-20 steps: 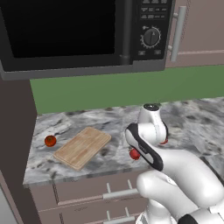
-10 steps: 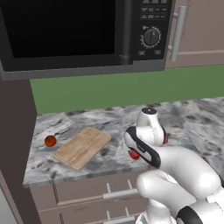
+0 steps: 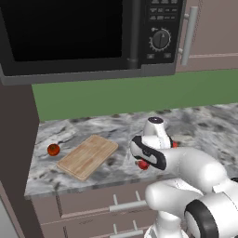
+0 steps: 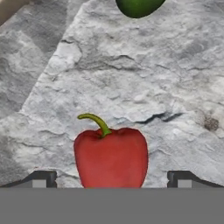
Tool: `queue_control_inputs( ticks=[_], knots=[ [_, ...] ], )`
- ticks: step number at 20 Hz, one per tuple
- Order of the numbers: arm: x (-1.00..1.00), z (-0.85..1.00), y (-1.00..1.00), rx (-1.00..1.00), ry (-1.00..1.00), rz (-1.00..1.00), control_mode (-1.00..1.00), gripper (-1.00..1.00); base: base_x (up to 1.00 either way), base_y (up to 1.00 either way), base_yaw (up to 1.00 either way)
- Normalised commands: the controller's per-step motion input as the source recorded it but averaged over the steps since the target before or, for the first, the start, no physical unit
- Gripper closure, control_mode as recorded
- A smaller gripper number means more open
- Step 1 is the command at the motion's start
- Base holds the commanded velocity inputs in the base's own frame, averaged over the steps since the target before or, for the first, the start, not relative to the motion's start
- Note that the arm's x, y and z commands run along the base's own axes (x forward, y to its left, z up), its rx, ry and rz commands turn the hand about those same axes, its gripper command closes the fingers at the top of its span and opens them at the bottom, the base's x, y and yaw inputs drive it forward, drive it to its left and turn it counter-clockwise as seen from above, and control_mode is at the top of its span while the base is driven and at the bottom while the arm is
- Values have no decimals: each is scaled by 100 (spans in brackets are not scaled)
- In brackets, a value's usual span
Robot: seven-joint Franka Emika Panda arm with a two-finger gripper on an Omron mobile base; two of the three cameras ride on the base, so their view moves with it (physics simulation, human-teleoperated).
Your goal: Place the avocado, onion, tomato, and bell pepper on the cutting board.
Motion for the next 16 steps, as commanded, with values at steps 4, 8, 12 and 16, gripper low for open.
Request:
queue_control_inputs(
  ticks=[4, 8, 12, 16],
  knots=[
    [12, -26, 0, 0, 6, 0, -100, -100, 0, 0, 0],
    [9, -29, 0, 0, 6, 0, -100, -100, 0, 0, 0],
    [3, -25, 0, 0, 4, 0, -100, 100, 0, 0, 0],
    [-1, -1, 0, 0, 0, 0, -100, 100, 0, 0, 0]
  ],
)
